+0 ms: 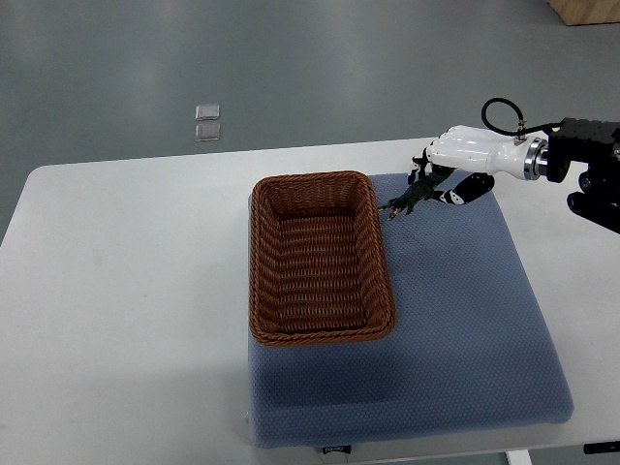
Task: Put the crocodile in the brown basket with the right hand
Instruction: 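Lift the crocodile with the right hand and carry it over the basket, then open the right hand to drop the crocodile into the basket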
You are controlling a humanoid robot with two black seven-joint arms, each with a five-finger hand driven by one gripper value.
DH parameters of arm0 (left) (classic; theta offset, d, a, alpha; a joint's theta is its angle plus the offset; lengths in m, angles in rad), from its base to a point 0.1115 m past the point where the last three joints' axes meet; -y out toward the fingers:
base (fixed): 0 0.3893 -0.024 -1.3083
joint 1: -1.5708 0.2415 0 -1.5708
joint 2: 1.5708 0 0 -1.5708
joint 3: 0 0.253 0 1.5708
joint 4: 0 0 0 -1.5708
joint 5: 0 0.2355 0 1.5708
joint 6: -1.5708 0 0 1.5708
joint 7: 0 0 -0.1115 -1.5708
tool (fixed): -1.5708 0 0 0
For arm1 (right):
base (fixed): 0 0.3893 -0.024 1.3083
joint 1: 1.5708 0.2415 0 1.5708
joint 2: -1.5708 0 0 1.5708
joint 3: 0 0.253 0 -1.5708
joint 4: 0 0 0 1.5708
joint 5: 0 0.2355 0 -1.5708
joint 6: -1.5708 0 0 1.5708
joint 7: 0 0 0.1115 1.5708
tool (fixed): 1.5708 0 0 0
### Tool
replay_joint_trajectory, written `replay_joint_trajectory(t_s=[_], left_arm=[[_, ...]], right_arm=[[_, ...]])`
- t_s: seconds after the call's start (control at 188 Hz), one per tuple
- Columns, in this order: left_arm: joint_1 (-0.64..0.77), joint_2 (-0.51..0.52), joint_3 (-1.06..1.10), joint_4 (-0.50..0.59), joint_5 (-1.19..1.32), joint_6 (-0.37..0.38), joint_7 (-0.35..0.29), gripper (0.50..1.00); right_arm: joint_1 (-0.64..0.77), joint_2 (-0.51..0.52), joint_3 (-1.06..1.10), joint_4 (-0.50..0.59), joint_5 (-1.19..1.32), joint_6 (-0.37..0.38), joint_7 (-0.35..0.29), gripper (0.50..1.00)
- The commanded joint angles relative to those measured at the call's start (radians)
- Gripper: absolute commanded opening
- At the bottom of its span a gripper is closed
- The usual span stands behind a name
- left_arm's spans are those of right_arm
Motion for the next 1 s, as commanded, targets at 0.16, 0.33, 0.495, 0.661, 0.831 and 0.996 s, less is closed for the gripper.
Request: replay_joint_trajectory(t_s=[0.16,0.33,0.495,0.661,0.831,0.996], left_arm=[[0.0,0.0,0.0,0.0,0.0,0.0,0.0,1.0],[0.0,0.0,0.0,0.0,0.0,0.0,0.0,1.0],[0.0,0.0,0.0,0.0,0.0,0.0,0.0,1.0],[0.0,0.0,0.0,0.0,0.0,0.0,0.0,1.0],[0.0,0.0,0.0,0.0,0.0,0.0,0.0,1.0],[0.0,0.0,0.0,0.0,0.0,0.0,0.0,1.0]], right_arm=[[0.02,-0.009,0.092,0.0,0.0,0.006,0.0,0.5],[0.034,0.001,0.141,0.006,0.006,0.003,0.0,0.5],[0.017,0.03,0.224,0.053,0.009,0.003,0.0,0.5],[-0.019,0.079,0.235,0.081,0.009,0.0,0.0,0.5],[-0.058,0.103,0.249,0.093,0.009,-0.001,0.0,0.5],[-0.092,0.129,0.261,0.096,0.009,-0.017,0.0,0.635]])
